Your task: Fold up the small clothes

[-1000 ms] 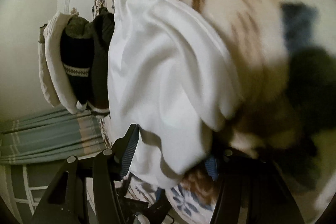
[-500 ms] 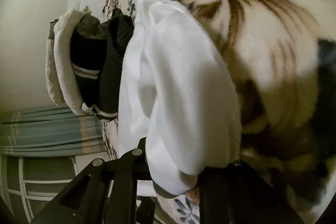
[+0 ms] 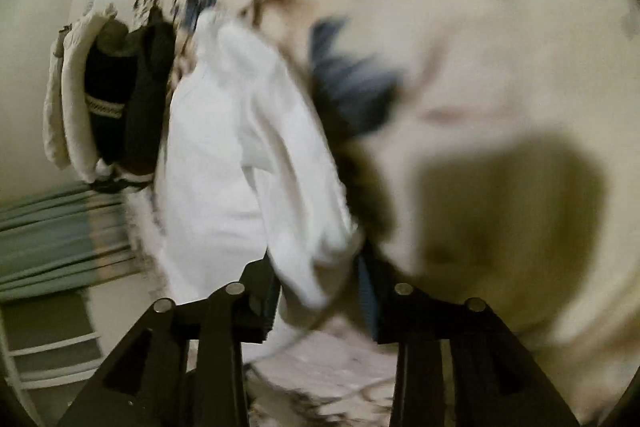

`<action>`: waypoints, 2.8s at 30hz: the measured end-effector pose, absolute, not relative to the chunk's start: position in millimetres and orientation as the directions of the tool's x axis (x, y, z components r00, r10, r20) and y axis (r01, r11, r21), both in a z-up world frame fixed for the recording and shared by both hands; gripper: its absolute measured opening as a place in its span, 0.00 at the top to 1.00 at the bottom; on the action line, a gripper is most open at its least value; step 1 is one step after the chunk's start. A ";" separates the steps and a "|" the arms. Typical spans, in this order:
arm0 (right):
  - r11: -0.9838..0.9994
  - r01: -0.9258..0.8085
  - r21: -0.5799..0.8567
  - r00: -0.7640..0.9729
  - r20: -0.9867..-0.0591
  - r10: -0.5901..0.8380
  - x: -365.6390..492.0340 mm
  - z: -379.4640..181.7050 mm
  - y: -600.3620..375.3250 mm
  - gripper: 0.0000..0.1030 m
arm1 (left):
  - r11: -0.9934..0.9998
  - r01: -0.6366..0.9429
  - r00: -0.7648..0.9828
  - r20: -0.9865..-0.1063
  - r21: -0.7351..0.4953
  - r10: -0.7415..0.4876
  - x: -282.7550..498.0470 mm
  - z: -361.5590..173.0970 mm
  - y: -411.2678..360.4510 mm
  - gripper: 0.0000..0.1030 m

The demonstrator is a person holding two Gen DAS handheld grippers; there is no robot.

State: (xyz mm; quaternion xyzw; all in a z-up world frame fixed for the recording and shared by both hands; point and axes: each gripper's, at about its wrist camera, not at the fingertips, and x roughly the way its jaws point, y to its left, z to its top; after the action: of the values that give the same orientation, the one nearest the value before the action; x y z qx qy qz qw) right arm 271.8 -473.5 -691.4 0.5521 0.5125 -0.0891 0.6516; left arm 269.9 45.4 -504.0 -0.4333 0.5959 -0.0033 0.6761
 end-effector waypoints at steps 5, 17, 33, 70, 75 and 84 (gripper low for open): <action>0.559 0.655 0.509 0.420 -0.860 0.291 280.4 -641.3 -477.0 0.52 | 0.757 -0.391 0.303 -0.850 -0.523 -0.431 311.6 -468.4 49.1 0.45; 0.732 0.562 0.384 0.392 -0.904 0.173 400.4 -626.5 -504.5 0.45 | 0.848 -0.286 0.224 -0.892 -0.445 -0.392 447.6 -525.1 61.2 0.45; 0.751 0.518 0.410 0.462 -0.873 0.159 437.2 -631.3 -517.2 0.97 | 0.883 -0.207 0.340 -0.878 -0.421 -0.338 482.6 -507.4 74.2 0.97; 0.460 0.647 0.608 0.452 -0.792 0.411 278.4 -645.2 -509.2 0.47 | 0.878 -0.231 0.261 -0.896 -0.420 -0.360 364.5 -446.6 58.0 0.66; 0.297 0.652 0.698 0.498 -0.689 0.527 260.6 -688.7 -467.8 0.41 | 0.913 -0.117 0.250 -0.901 -0.392 -0.355 385.4 -458.2 2.4 0.36; 0.100 0.529 0.843 0.734 -0.514 0.444 277.7 -736.9 -428.9 0.39 | 0.955 -0.023 0.157 -0.944 -0.297 -0.290 400.3 -512.2 -41.1 0.35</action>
State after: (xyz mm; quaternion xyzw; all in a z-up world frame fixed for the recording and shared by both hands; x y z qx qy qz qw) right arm 277.7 -428.9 -736.9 0.6701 0.3632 -0.0328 0.6465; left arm 400.3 -41.1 -512.2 -0.1218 0.6430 -0.0887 0.7509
